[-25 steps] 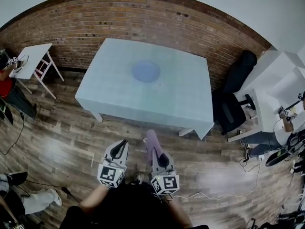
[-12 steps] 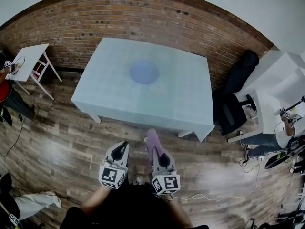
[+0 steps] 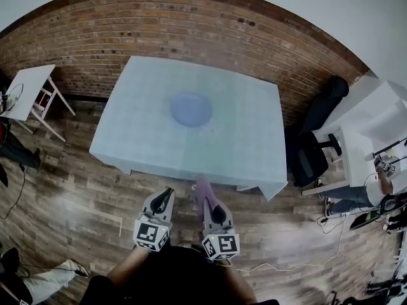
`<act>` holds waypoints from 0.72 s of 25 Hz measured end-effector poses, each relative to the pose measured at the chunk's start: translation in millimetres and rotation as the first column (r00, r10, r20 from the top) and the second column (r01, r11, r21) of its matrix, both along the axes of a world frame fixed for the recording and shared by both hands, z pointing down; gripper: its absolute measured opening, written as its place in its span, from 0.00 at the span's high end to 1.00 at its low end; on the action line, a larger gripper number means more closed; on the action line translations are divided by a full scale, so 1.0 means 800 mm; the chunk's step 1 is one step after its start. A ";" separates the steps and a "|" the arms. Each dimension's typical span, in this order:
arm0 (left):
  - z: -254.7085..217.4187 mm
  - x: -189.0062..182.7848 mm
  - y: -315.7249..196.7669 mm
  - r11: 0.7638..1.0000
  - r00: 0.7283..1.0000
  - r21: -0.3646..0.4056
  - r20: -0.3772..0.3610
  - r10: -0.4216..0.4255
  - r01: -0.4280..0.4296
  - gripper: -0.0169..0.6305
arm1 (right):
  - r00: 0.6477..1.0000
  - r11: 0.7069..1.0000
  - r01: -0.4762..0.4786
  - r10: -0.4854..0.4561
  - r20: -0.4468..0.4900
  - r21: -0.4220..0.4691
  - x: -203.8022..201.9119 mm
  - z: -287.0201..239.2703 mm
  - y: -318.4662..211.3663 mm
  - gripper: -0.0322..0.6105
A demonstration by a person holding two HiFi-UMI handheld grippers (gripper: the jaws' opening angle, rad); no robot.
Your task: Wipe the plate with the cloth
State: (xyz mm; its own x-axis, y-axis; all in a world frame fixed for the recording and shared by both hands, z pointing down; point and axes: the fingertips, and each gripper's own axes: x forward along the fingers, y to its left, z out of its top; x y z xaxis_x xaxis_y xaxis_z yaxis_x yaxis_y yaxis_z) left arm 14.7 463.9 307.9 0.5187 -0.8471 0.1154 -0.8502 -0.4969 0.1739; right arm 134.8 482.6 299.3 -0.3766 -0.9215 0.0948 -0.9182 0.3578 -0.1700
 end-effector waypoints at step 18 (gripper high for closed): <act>0.024 -0.087 -0.219 0.995 0.998 -0.072 0.001 0.069 -0.069 0.90 | 0.996 0.994 -0.082 0.080 -0.036 -0.068 -0.075 0.015 -0.207 0.85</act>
State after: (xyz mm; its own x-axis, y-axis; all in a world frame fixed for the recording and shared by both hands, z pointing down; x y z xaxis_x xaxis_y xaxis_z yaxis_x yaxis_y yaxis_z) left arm -54.9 288.8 327.0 0.5749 -0.7989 0.1766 -0.8152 -0.5406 0.2080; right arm 75.1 317.3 311.6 -0.2968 -0.9395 0.1711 -0.9492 0.2706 -0.1609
